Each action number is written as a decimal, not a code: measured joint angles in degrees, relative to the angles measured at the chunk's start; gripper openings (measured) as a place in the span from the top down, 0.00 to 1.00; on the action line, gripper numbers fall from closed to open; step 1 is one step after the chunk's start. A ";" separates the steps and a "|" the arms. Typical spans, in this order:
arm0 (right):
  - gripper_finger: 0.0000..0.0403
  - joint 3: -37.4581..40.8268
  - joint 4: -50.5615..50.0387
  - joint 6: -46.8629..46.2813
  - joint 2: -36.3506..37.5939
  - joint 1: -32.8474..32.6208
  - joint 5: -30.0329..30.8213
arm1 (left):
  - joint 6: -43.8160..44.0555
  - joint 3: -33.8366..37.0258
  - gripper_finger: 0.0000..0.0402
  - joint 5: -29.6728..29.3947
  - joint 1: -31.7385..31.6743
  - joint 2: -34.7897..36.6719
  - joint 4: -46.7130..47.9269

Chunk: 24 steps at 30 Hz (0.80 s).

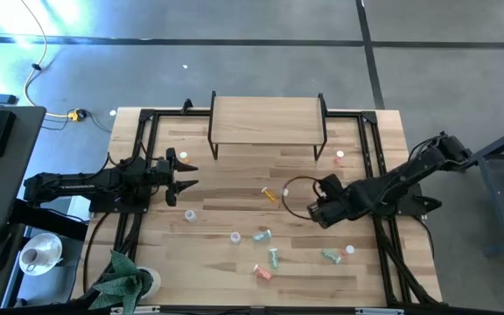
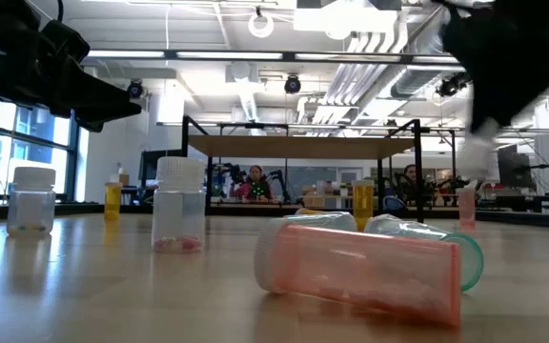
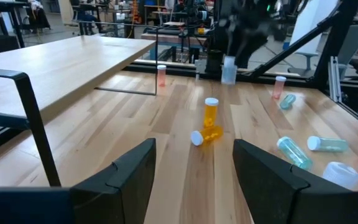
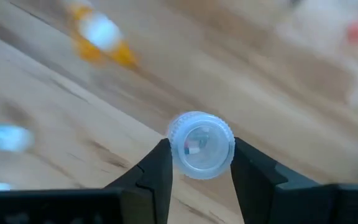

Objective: Pick and place medicine bottles onto shelf by color
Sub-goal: Put the transparent pill bottle on the shelf

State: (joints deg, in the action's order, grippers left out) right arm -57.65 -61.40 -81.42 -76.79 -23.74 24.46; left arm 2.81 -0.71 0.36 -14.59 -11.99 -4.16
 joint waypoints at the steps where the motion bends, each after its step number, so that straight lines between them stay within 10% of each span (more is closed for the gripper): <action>1: 0.70 -2.13 0.00 2.54 0.00 0.93 1.36 | 0.00 0.00 0.49 0.00 0.00 -0.02 0.00; 13: 0.70 -26.27 -0.06 34.45 0.02 21.72 10.06 | -0.02 0.00 0.49 0.00 0.00 -0.02 0.00; 24: 0.70 -39.81 -0.05 41.39 0.04 43.61 10.04 | 0.00 0.00 0.49 0.00 -0.02 -0.02 0.00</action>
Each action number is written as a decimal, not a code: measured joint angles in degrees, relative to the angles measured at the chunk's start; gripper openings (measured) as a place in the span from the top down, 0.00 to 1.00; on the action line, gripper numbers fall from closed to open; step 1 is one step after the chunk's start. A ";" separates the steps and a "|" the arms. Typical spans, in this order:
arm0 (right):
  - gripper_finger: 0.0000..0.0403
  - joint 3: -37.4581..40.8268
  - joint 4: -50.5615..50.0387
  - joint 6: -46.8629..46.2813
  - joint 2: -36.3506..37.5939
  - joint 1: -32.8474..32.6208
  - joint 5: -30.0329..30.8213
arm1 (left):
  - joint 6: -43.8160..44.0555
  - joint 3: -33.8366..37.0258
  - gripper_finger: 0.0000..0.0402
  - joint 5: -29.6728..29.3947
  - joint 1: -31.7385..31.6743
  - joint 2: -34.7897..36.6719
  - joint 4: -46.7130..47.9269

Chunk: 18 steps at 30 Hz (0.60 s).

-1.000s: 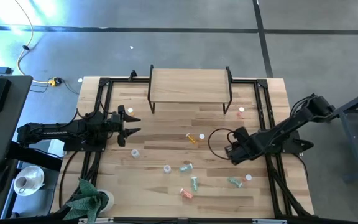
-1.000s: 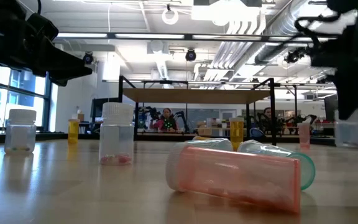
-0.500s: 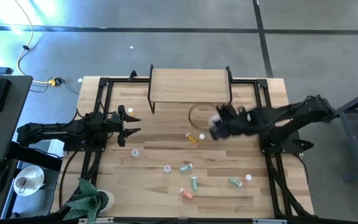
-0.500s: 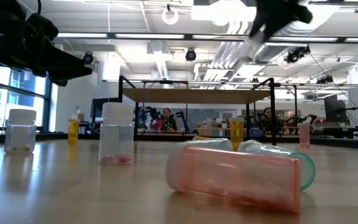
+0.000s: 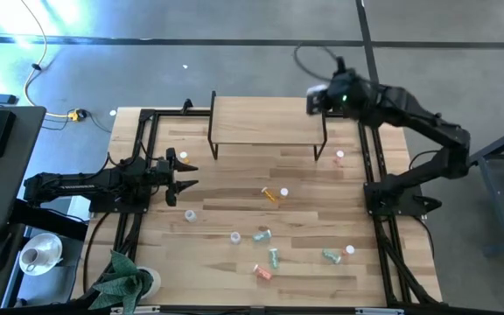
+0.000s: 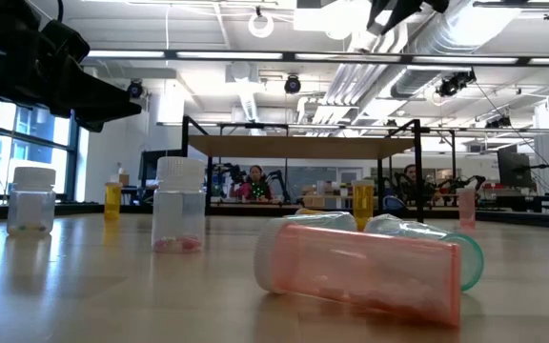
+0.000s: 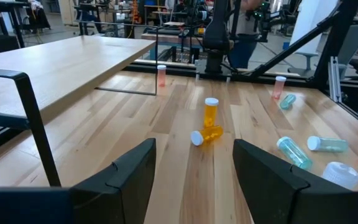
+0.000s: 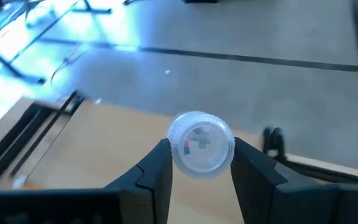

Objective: Pick and place medicine bottles onto shelf by color
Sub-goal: Put the transparent pill bottle on the shelf

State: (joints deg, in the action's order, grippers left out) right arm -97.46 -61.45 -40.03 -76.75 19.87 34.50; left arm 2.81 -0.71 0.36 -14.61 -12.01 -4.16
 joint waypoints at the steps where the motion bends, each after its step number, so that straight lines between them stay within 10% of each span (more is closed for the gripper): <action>1: 0.70 -0.19 0.02 -0.01 0.00 1.32 -0.20 | -0.01 0.00 0.49 0.00 0.02 0.01 0.00; 18: 0.70 -5.42 -1.97 4.68 -12.05 11.39 -11.59 | 1.97 0.00 0.49 0.02 0.00 0.00 0.00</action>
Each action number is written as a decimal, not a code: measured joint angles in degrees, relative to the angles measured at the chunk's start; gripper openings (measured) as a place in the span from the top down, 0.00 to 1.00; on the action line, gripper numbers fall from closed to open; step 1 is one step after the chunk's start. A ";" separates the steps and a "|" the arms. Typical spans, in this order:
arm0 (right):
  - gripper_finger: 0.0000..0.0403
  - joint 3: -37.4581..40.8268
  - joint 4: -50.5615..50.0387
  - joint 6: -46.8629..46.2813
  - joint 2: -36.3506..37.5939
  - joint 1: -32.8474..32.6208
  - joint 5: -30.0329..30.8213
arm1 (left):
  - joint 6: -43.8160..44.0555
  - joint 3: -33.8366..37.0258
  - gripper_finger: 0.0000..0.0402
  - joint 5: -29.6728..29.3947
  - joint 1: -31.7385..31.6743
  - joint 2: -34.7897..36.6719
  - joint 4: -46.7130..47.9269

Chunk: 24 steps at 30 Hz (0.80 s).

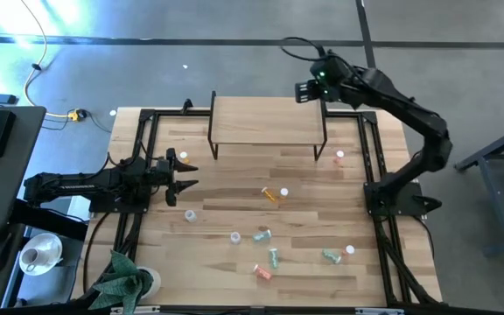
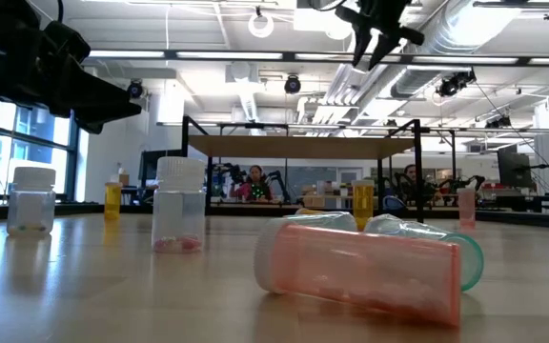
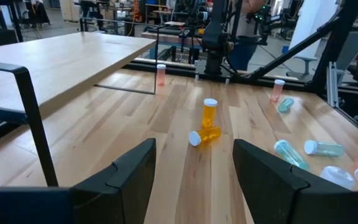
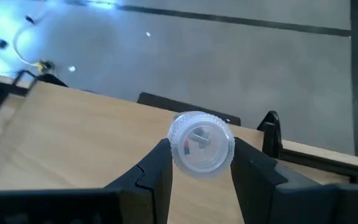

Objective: Pick and place medicine bottles onto shelf by color
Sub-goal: Put the transparent pill bottle on the shelf

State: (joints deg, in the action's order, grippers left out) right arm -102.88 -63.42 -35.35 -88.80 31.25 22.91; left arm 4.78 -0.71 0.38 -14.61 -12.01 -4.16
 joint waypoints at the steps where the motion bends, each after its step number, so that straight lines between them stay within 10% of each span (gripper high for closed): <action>1: 0.70 -1.04 -1.26 0.04 -1.16 0.31 -0.64 | 0.00 0.00 0.49 0.00 0.02 0.02 0.00; 24: 0.70 -8.05 -13.21 5.57 -16.97 3.28 -9.99 | -0.44 0.00 0.49 0.00 0.00 0.00 0.07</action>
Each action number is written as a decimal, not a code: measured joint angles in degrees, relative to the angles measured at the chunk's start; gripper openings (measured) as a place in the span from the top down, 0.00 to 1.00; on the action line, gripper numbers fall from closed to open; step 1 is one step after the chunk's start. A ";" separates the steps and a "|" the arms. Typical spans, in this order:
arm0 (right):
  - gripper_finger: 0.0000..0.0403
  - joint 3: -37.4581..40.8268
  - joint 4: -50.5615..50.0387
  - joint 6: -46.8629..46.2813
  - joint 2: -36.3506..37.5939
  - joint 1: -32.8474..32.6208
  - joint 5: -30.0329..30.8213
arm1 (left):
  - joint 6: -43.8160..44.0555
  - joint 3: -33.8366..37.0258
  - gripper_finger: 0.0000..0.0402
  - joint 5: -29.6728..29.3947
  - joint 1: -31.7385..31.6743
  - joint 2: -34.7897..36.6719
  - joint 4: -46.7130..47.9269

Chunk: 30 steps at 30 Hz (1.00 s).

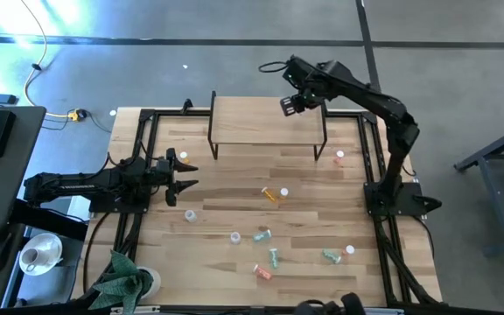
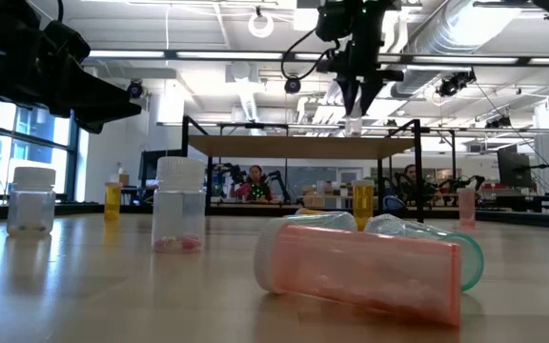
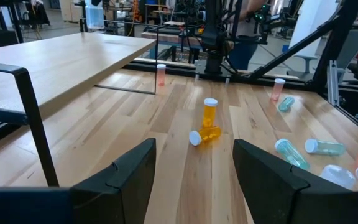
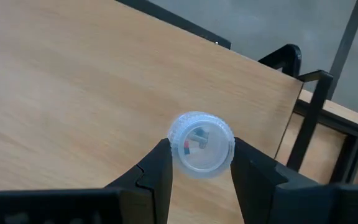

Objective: Pick and place medicine bottles onto shelf by color
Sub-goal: Put the transparent pill bottle on the shelf

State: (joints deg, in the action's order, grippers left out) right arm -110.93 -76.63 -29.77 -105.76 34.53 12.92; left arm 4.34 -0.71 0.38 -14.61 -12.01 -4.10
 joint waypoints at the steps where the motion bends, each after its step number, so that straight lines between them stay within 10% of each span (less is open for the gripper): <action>1: 0.70 0.00 -0.04 0.08 -0.13 -0.01 -0.01 | -0.02 0.00 0.49 0.00 0.00 0.02 0.00; 30: 0.53 0.00 -0.29 2.25 -3.05 -0.82 3.20 | -0.02 0.00 0.49 0.00 0.00 0.00 0.00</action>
State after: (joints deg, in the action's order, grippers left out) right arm -110.93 -76.93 -27.52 -108.81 33.71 16.12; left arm 4.32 -0.71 0.38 -14.61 -12.01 -4.10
